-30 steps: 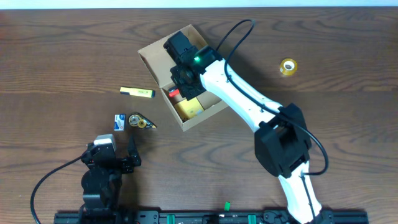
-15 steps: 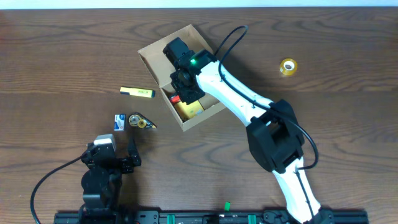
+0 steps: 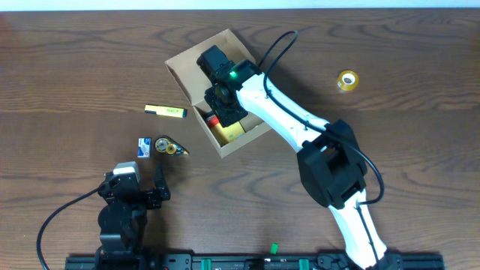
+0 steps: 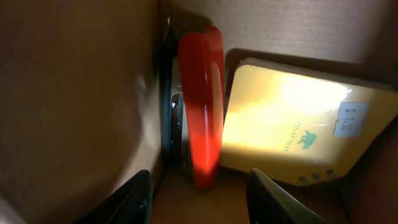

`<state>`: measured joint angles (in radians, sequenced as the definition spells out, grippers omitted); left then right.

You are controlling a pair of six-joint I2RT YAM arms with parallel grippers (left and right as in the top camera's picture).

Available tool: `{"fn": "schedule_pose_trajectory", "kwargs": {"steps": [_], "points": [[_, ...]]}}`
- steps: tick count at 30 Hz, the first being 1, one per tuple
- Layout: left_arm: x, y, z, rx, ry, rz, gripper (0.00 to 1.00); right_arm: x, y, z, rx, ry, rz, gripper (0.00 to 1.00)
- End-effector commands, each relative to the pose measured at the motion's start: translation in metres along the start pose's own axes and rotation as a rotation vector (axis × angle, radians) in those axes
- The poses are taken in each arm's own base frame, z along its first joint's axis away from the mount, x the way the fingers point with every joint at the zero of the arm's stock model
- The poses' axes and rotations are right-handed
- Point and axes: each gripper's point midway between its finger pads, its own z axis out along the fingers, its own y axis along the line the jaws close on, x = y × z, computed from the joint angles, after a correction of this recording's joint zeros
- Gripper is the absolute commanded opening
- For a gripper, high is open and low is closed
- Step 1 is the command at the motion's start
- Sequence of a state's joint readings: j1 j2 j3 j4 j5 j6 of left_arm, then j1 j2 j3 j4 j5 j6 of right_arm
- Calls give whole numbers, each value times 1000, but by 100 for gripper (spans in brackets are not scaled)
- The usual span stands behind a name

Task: Pack container
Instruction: 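Lower the stapler beside the pad and open the right gripper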

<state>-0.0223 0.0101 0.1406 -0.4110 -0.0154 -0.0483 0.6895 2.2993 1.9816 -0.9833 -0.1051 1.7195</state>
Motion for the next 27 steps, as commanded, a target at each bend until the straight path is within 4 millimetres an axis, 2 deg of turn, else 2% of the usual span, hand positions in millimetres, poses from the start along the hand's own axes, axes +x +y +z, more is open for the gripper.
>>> {"fn": "schedule_pose_trajectory", "kwargs": {"steps": [1, 2, 4, 5, 6, 11, 16, 19, 22, 25, 27], "points": [[8, 4, 3, -20, 17, 11, 95, 1, 5, -5, -16, -1, -3, 42], [8, 4, 3, -20, 17, 11, 95, 1, 5, -5, -16, -1, -3, 36], [8, 4, 3, -20, 17, 11, 95, 2, 5, -5, -15, 0, -5, 17], [8, 4, 3, -20, 17, 11, 95, 3, 4, -5, -13, 0, -5, 4], [8, 4, 3, -20, 17, 11, 95, 4, 4, -5, -11, 6, -5, 2], [8, 4, 3, -20, 17, 11, 95, -3, 7, -12, -24, 4, -1, 1], [8, 4, 3, -20, 17, 11, 95, -13, 4, -32, -28, -53, -1, 1], [8, 4, 3, -20, 17, 11, 95, -25, 6, -57, -59, -135, -27, 1], [8, 4, 3, -20, 17, 11, 95, -36, 0, -90, -71, -216, -66, 2], [8, 4, 3, -20, 17, 11, 95, -47, -8, -129, -80, -300, -144, 1], [8, 4, 3, -20, 17, 11, 95, -50, -20, -148, -57, -322, -196, 3]]}}
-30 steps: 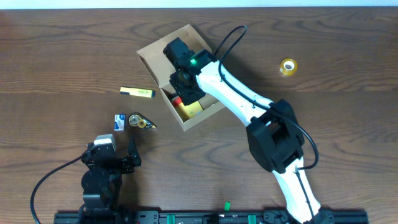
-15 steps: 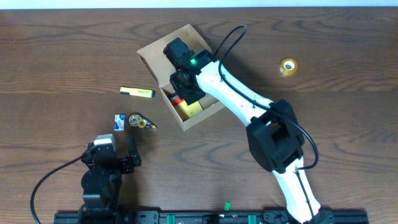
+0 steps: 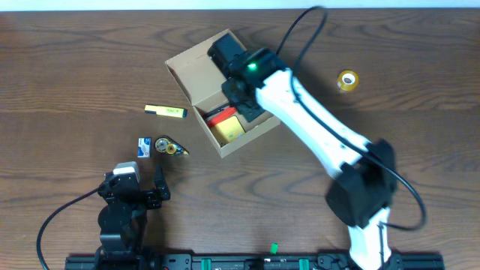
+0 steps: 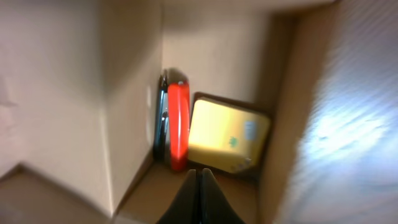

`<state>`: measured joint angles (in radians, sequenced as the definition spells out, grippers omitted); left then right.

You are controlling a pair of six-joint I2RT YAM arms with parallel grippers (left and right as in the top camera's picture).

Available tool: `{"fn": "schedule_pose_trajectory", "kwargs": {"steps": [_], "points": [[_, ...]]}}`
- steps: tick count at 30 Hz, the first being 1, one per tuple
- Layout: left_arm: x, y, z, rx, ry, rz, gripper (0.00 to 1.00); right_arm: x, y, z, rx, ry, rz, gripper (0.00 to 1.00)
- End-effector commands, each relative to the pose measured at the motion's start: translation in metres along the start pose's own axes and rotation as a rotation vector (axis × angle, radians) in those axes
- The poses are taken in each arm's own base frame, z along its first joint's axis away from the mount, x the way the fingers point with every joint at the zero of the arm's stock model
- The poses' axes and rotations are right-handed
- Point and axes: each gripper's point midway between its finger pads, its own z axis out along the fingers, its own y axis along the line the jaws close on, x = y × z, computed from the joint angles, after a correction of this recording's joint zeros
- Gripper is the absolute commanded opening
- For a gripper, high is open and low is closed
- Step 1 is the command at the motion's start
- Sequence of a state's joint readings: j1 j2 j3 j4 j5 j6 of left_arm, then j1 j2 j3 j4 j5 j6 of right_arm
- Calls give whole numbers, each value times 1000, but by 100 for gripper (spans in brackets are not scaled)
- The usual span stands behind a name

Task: Pack container
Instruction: 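Lower the stapler beside the pad and open the right gripper, then push the box edge with the right gripper to straighten it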

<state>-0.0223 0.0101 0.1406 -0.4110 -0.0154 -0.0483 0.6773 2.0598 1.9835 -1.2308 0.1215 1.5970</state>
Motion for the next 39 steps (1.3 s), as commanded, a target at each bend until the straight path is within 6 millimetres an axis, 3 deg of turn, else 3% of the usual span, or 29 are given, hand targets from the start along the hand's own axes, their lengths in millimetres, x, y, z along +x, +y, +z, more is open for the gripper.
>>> {"fn": "schedule_pose_trajectory", "kwargs": {"steps": [1, 3, 6, 10, 18, 23, 27, 39], "points": [[8, 4, 3, -20, 17, 11, 95, -22, -6, -38, -25, -94, -110, 12], [8, 4, 3, -20, 17, 11, 95, -23, -21, -42, 29, -91, -152, 45], [8, 4, 3, -20, 17, 11, 95, -25, -36, -39, 100, -87, -223, 60], [8, 4, 3, -20, 17, 11, 95, -43, -46, -30, 170, -121, -292, 71], [8, 4, 3, -20, 17, 11, 95, -82, -41, 12, 240, -161, -421, 78], [8, 4, 3, -20, 17, 11, 95, -98, -9, 27, 138, -153, -703, 84], [8, 4, 3, -20, 17, 11, 95, -92, 17, 32, -41, -39, -857, 81], [8, 4, 3, -20, 17, 11, 95, -74, 10, 34, -106, 105, -1118, 74]]}}
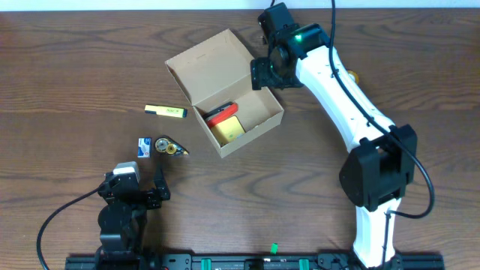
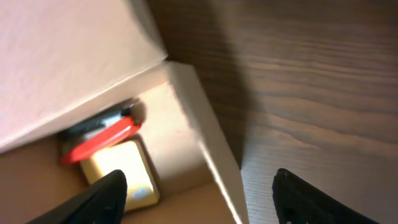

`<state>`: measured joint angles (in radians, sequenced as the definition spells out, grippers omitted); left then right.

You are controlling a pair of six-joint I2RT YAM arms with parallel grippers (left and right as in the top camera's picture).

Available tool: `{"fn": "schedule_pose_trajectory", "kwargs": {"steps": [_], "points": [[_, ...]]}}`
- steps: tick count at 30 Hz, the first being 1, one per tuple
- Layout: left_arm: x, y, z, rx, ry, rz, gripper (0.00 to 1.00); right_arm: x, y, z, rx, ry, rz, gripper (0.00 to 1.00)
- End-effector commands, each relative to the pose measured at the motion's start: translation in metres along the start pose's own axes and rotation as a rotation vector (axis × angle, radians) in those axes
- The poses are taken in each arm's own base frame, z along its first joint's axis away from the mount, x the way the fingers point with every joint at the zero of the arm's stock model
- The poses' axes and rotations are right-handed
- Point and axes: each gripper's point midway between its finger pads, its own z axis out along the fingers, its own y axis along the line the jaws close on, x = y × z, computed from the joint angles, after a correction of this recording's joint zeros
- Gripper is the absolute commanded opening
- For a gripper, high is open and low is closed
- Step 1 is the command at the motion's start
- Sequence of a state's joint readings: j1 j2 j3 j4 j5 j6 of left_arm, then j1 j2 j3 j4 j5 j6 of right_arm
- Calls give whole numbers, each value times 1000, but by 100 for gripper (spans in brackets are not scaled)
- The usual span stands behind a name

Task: Pack container
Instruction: 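Push the box edge with the right gripper to straighten it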

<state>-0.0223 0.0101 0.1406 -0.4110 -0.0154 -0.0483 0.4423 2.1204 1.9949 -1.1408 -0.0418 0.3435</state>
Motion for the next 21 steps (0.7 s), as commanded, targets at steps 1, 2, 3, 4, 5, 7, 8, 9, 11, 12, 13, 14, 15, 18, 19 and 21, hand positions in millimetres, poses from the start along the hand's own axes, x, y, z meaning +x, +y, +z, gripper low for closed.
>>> {"fn": "schedule_pose_trajectory", "kwargs": {"steps": [1, 2, 3, 4, 5, 7, 8, 9, 11, 12, 13, 14, 15, 18, 19, 21], "points": [[8, 4, 3, -20, 17, 11, 95, 5, 3, 4, -26, 32, -105, 74], [8, 4, 3, -20, 17, 11, 95, 6, 0, 6, -15, 35, -113, 74], [8, 4, 3, -20, 17, 11, 95, 7, -2, 10, 0, 40, -113, 74], [8, 4, 3, -20, 17, 11, 95, 8, -3, 13, 2, 48, -123, 74], [8, 4, 3, -20, 17, 11, 95, 10, -4, 20, 6, 62, -131, 74], [8, 4, 3, -20, 17, 11, 95, 12, -5, 32, 13, 87, -132, 73], [8, 4, 3, -20, 17, 11, 95, 14, -6, 38, 16, 96, -131, 70], [8, 4, 3, -20, 17, 11, 95, 14, -7, 43, 18, 101, -131, 68], [8, 4, 3, -20, 17, 11, 95, 13, -7, 52, 19, 103, -131, 57], [8, 4, 3, -20, 17, 11, 95, 13, -7, 55, 20, 106, -130, 53], [8, 4, 3, -20, 17, 11, 95, 14, -8, 60, 23, 114, -123, 46], [8, 4, 3, -20, 17, 11, 95, 15, -8, 62, 24, 118, -112, 41], [8, 4, 3, -20, 17, 11, 95, 16, -9, 66, 30, 125, -102, 38], [8, 4, 3, -20, 17, 11, 95, 17, -10, 68, 34, 129, -60, 14], [8, 4, 3, -20, 17, 11, 95, 17, -9, 68, 35, 128, -43, 10], [8, 4, 3, -20, 17, 11, 95, 19, -10, 67, 41, 135, 14, 5]]}}
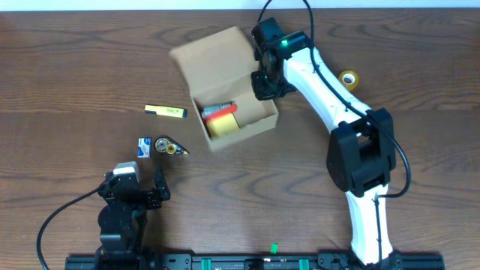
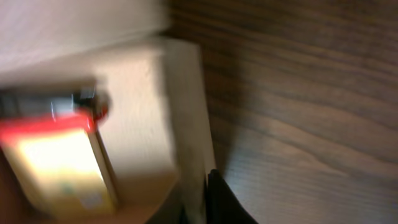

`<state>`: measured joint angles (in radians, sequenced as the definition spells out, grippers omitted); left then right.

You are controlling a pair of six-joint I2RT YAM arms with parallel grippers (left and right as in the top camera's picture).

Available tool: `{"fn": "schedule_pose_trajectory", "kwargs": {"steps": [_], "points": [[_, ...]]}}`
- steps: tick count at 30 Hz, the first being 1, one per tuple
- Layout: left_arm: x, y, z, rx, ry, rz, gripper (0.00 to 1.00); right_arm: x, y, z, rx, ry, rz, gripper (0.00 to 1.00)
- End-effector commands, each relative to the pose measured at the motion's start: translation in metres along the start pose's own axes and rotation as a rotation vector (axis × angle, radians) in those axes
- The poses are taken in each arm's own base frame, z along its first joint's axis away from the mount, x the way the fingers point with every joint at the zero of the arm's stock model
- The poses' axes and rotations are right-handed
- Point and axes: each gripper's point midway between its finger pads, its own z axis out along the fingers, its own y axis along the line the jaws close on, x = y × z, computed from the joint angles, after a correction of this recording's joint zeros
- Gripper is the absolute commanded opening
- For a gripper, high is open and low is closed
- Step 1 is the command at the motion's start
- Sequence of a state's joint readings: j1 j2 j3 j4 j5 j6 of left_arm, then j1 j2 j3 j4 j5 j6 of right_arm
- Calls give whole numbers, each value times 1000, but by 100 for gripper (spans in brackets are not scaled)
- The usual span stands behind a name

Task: Pack container
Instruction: 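Push the box edge with the right gripper to straighten it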

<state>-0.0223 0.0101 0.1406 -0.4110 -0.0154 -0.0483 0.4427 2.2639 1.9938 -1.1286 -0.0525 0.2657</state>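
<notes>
The cardboard box (image 1: 259, 112) lies open at the table's middle, its lid flap (image 1: 210, 56) standing back to the upper left. A red item (image 1: 219, 110) and a yellow notepad (image 1: 222, 124) lie inside. My right gripper (image 1: 264, 86) is shut on the box's right wall (image 2: 186, 112), with one dark finger (image 2: 225, 200) outside it; the view is blurred. The red item (image 2: 43, 124) and the notepad (image 2: 56, 168) show inside the box. My left gripper (image 1: 154, 187) rests near the front edge, away from everything.
A yellow highlighter (image 1: 165, 112), a small blue-white pack (image 1: 145, 146) and a tape dispenser (image 1: 171, 147) lie left of the box. A yellow tape roll (image 1: 346, 78) sits to the right, beside the right arm.
My right gripper, open over the box's far right corner before, is now shut on the right wall. The box has shifted slightly left and turned a little.
My right gripper was open deep in the box, over the red item beside the notepad. Then it was shut and empty higher above them. Then it stood open at the box's far right corner, and now it grips the right wall. The left arm stayed still.
</notes>
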Motion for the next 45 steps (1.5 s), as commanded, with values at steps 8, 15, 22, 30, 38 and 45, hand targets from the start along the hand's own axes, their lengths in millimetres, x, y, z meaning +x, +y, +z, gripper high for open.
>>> {"fn": "schedule_pose_trajectory", "kwargs": {"steps": [8, 15, 22, 30, 38, 45], "points": [[8, 4, 3, -20, 17, 11, 95, 26, -7, 1, 45, 102, 224, 1], [8, 4, 3, -20, 17, 11, 95, 50, -30, -22, 175, 160, 225, 1], [8, 4, 3, -20, 17, 11, 95, 63, -52, -38, 296, 185, 189, 1], [8, 4, 3, -20, 17, 11, 95, 63, -75, -43, 369, 182, 226, 1], [8, 4, 3, -20, 17, 11, 95, 54, -76, -41, 357, 141, 280, 66], [8, 4, 3, -20, 17, 11, 95, 24, -59, -67, 255, 4, 368, 67]]}}
